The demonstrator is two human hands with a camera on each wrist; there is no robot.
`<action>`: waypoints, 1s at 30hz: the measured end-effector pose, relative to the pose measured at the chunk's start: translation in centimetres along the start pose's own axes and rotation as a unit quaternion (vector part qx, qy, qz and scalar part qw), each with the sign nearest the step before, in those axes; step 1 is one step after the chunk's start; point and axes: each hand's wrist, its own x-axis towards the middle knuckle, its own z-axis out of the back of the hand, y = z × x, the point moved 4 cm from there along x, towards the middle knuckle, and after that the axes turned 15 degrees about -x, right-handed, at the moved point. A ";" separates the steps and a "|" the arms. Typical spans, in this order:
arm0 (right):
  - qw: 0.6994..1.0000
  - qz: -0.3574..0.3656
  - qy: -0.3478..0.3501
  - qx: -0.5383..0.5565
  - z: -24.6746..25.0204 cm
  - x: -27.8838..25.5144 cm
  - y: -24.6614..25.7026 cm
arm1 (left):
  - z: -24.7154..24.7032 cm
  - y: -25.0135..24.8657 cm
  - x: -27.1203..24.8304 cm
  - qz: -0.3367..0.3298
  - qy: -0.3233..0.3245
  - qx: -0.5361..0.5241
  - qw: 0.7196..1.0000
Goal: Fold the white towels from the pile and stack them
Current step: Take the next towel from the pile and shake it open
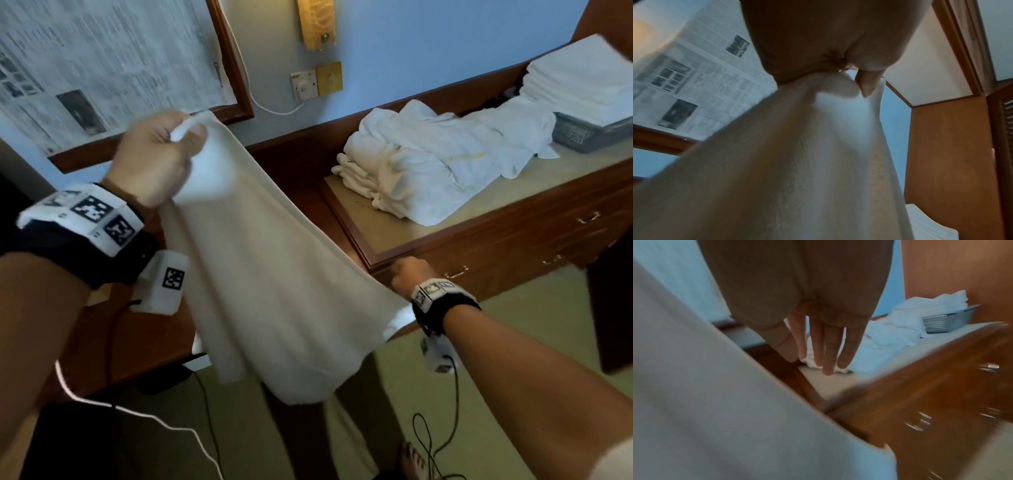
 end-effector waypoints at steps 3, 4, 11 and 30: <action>0.965 0.155 -0.100 0.189 7.4 -1.1 6.9 | -3.6 -0.7 -0.3 -0.010 0.046 0.001 0.999; 0.936 0.215 -0.113 0.253 10.3 -2.0 9.2 | -4.6 -0.9 -0.3 -0.005 0.057 0.004 0.998; 0.818 0.438 -0.148 0.342 23.1 -7.4 16.2 | -6.8 -2.4 0.5 -0.003 0.075 -0.011 0.997; 0.772 0.470 -0.317 0.287 34.6 -6.1 16.4 | -9.8 -1.0 -3.1 0.005 -0.096 -0.165 0.982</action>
